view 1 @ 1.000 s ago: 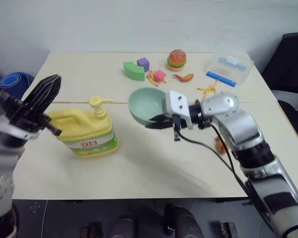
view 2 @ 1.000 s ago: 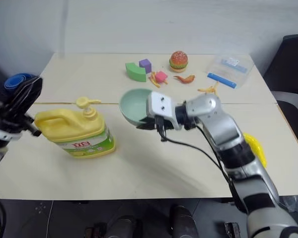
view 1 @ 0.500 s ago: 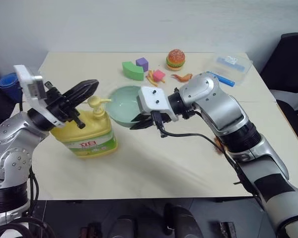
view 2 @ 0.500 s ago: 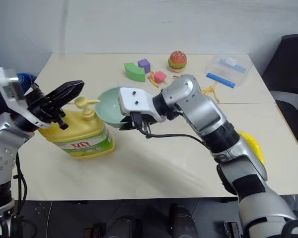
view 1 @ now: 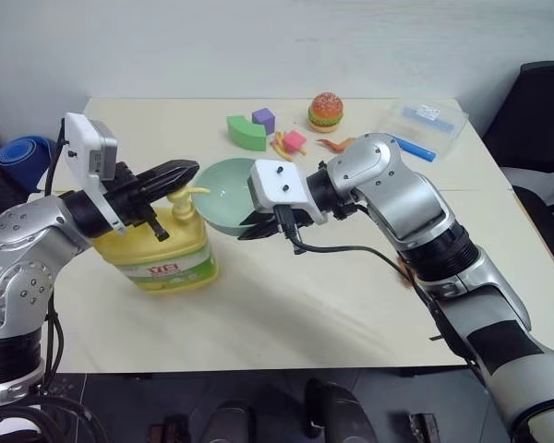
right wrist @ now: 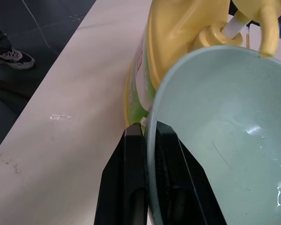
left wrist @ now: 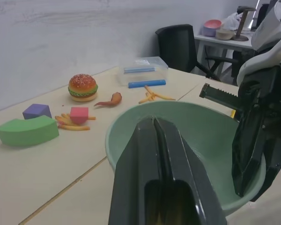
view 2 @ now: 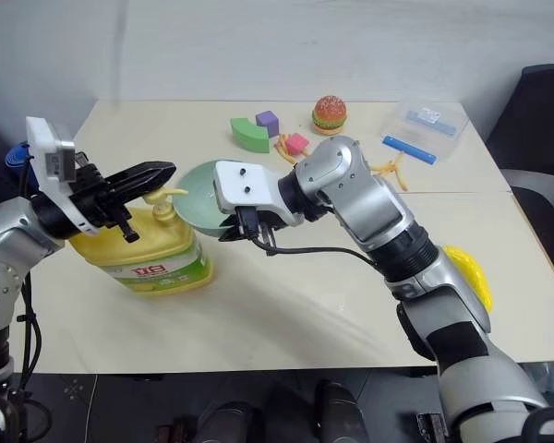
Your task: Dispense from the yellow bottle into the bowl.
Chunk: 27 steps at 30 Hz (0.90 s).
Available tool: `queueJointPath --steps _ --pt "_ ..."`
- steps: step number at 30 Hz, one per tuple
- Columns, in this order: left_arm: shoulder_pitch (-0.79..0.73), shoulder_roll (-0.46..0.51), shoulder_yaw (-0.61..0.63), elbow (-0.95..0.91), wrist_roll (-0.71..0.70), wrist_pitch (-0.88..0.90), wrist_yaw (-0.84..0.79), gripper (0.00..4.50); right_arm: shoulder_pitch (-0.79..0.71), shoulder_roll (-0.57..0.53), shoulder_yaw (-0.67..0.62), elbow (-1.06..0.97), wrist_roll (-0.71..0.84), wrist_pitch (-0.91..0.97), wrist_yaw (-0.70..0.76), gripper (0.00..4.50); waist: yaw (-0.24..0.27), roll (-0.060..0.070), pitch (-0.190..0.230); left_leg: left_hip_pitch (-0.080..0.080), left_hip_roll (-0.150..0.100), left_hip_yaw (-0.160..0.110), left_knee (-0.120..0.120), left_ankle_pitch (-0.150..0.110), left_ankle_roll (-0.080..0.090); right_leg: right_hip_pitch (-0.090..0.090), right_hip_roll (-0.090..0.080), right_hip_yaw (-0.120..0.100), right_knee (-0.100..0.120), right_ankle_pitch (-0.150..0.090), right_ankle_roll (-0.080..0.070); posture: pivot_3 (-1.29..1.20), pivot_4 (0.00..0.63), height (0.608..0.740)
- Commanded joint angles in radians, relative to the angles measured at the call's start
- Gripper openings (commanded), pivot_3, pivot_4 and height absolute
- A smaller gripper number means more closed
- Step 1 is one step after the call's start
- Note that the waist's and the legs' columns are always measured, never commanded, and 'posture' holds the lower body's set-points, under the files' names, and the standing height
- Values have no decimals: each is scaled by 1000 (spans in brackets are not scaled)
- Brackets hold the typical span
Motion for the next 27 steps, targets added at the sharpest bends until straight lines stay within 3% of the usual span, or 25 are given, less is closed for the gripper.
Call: queueJointPath --steps 1,15,19,22,25,27 --pt "62 14 -80 31 65 92 10 28 -18 8 -13 -40 3 2 -7 0 -6 1 -1 0 0 0 0 0 0 0 0 0 0 0 0 0 150 740" --pt "117 -40 -62 73 56 141 79 28 9 6 -22 -80 28 27 5 0 -14 14 -9 6 0 2 -1 0 -1 3 -1 3 3 0 -1 0 150 740" --pt "92 -95 8 46 -6 80 55 28 26 2 -36 -92 34 35 -14 0 -13 14 -9 9 0 2 -2 0 -1 4 -1 4 3 -1 -1 0 150 740" --pt "40 -140 108 -4 -11 -147 -66 28 94 -57 -70 -85 23 -4 -28 0 -10 13 -9 8 0 2 -2 0 -1 4 -1 4 3 -1 -1 0 150 740" --pt "24 -142 149 -23 -31 -203 -123 28 171 -126 -98 -63 10 -52 -39 0 -1 0 -5 -3 0 -1 0 0 -1 -3 -1 1 1 -1 -1 0 150 740" --pt "46 -118 139 -46 -22 -220 -182 28 231 -170 -116 -40 9 -104 -39 0 -1 -1 -4 -4 0 -1 0 0 -1 -3 -1 0 0 -1 -1 0 150 740"
